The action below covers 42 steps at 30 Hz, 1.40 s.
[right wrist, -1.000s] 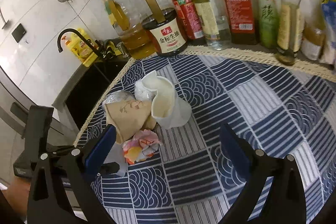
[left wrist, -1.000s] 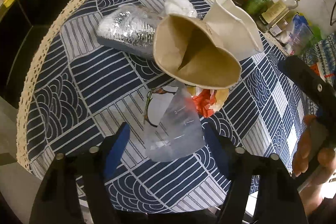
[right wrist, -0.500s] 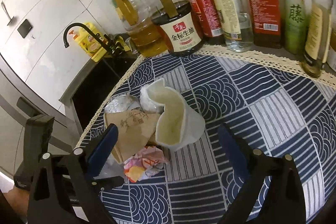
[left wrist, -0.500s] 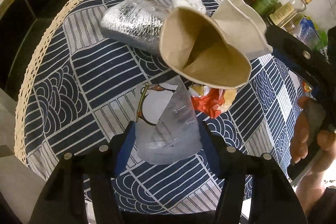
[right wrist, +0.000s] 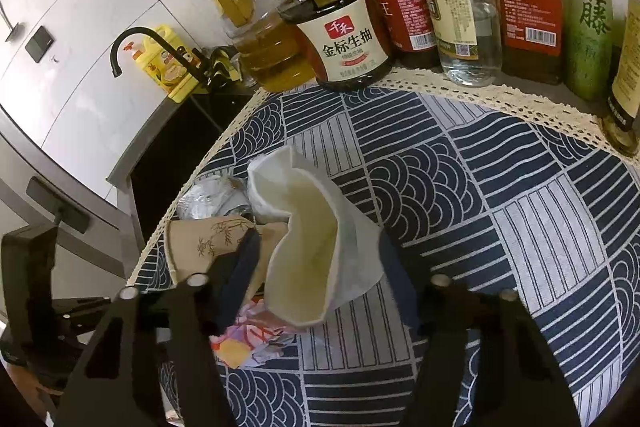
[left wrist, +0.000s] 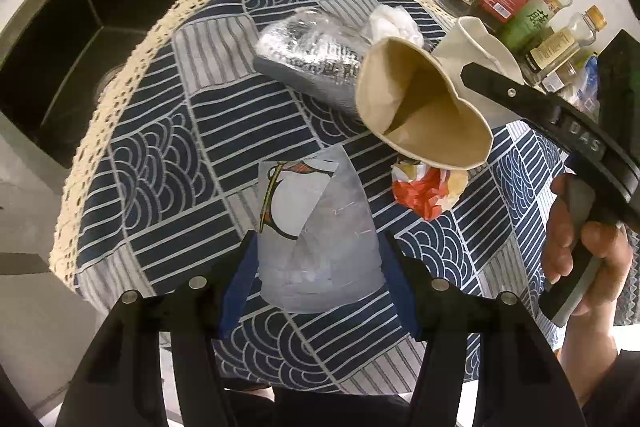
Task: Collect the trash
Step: 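Grasp the clear plastic cup with the left tool while the right tool grasps the white paper cup, then lift the clear cup with the left tool while the right tool lifts the white paper cup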
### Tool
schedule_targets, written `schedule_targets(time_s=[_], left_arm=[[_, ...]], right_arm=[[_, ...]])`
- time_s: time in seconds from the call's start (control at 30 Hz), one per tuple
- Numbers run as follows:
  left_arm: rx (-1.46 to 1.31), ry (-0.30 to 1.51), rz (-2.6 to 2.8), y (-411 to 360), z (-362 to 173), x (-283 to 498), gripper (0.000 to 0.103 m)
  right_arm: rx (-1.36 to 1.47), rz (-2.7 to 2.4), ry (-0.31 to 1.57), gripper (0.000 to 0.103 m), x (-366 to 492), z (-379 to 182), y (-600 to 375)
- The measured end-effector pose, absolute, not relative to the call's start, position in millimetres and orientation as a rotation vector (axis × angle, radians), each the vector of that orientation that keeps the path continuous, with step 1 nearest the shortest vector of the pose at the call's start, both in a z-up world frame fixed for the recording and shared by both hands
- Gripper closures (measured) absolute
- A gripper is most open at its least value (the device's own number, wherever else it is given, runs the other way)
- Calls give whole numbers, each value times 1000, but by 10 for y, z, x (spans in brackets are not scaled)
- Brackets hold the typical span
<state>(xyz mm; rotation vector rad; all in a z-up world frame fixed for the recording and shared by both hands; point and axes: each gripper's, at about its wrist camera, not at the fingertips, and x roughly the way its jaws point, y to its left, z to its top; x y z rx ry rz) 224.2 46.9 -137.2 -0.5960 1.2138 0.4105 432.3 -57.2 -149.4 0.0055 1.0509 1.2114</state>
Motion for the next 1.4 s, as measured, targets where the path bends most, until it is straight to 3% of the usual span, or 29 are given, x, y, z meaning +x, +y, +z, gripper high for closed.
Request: schedule_targets(time_s=[0.07, 0.17, 0.73, 1.4], left_arm=[[-592, 1214, 422, 474, -1335, 2215, 45], [-576, 1208, 424, 483, -1255, 2198, 45], [-542, 1154, 327, 519, -1121, 2148, 45], [-431, 1072, 32, 482, -845, 1710, 45]], right_arm=[[9, 1206, 1036, 65, 4335, -1481, -593], [17, 1189, 1036, 71, 4374, -1482, -622], [28, 1006, 984, 72, 4232, -1272, -1300], [61, 764, 915, 72, 2939, -734, -1858]])
